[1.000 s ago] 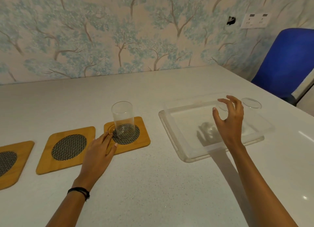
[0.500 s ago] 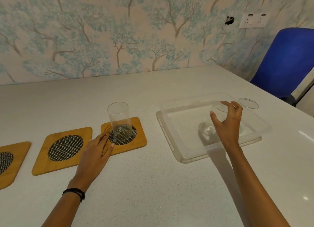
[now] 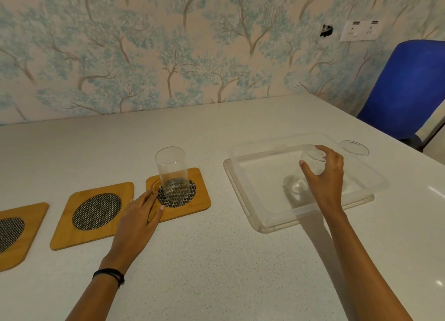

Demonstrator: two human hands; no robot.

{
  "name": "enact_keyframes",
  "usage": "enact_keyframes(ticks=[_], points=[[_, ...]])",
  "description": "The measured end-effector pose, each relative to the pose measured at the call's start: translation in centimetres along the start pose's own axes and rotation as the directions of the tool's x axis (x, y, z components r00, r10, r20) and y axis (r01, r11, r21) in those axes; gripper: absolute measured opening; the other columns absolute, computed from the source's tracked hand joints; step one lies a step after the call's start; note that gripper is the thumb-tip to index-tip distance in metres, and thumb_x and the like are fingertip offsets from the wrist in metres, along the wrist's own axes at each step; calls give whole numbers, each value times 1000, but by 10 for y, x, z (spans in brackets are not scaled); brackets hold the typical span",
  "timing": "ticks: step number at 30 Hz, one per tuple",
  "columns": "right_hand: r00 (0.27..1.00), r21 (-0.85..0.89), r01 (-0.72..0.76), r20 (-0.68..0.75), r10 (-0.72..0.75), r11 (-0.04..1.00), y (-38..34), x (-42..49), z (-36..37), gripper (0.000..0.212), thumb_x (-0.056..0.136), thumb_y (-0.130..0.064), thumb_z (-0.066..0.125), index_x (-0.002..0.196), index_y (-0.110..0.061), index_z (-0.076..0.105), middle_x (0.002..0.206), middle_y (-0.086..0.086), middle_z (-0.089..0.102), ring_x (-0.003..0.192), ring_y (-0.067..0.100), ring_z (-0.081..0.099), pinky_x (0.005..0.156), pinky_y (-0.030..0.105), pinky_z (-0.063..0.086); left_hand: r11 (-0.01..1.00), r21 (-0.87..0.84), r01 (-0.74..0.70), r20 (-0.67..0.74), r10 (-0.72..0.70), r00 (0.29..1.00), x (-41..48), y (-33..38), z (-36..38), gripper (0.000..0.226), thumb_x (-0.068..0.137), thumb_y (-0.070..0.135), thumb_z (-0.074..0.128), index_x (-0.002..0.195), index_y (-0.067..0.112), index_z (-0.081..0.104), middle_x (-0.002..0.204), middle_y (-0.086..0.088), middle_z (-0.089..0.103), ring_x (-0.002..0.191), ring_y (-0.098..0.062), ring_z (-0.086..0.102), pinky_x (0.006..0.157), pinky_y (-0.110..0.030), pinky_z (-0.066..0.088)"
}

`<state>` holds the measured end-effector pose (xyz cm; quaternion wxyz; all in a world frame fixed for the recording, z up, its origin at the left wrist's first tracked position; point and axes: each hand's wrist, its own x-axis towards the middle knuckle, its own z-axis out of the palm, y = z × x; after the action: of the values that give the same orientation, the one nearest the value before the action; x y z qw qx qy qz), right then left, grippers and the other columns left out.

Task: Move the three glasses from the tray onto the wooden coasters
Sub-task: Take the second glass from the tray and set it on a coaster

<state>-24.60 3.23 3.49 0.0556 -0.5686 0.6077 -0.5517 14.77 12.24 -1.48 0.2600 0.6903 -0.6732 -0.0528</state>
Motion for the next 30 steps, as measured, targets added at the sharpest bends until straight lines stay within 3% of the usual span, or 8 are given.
enact_keyframes(ticks=[11, 19, 26, 30], points=[[999, 33, 43, -5, -43, 999, -2, -2, -1, 49, 78, -25, 72, 122, -22, 51, 129, 13, 47, 114, 24, 50, 97, 32, 42, 1000, -7, -6, -12, 6, 1000, -1, 2, -1, 44, 93, 25, 51, 132, 6, 48, 135, -16, 52, 119, -33, 50, 104, -50, 37], [988, 83, 148, -44, -145, 985, -17, -7, -6, 47, 78, -27, 72, 121, -22, 52, 125, 13, 50, 111, 22, 52, 96, 31, 44, 1000, -19, 4, -5, -4, 1000, -2, 3, -2, 46, 94, 28, 49, 135, 8, 44, 138, -16, 49, 124, -32, 47, 108, -50, 33], [967, 152, 250, -95, -237, 956, -54, -9, -8, 46, 78, -29, 71, 120, -23, 51, 122, 12, 52, 104, 8, 49, 88, 9, 38, 999, -53, -7, 4, 7, 1000, -1, 2, -8, 47, 94, 29, 49, 137, 11, 42, 140, -13, 47, 126, -29, 44, 104, -42, 36], [956, 181, 293, -74, -284, 939, -81, -12, -4, 45, 79, -29, 71, 119, -23, 51, 119, 8, 52, 101, 0, 47, 87, 7, 38, 999, -39, -37, -15, 36, 999, -6, -2, -15, 44, 94, 29, 49, 134, 13, 45, 139, -12, 47, 126, -27, 44, 102, -39, 36]])
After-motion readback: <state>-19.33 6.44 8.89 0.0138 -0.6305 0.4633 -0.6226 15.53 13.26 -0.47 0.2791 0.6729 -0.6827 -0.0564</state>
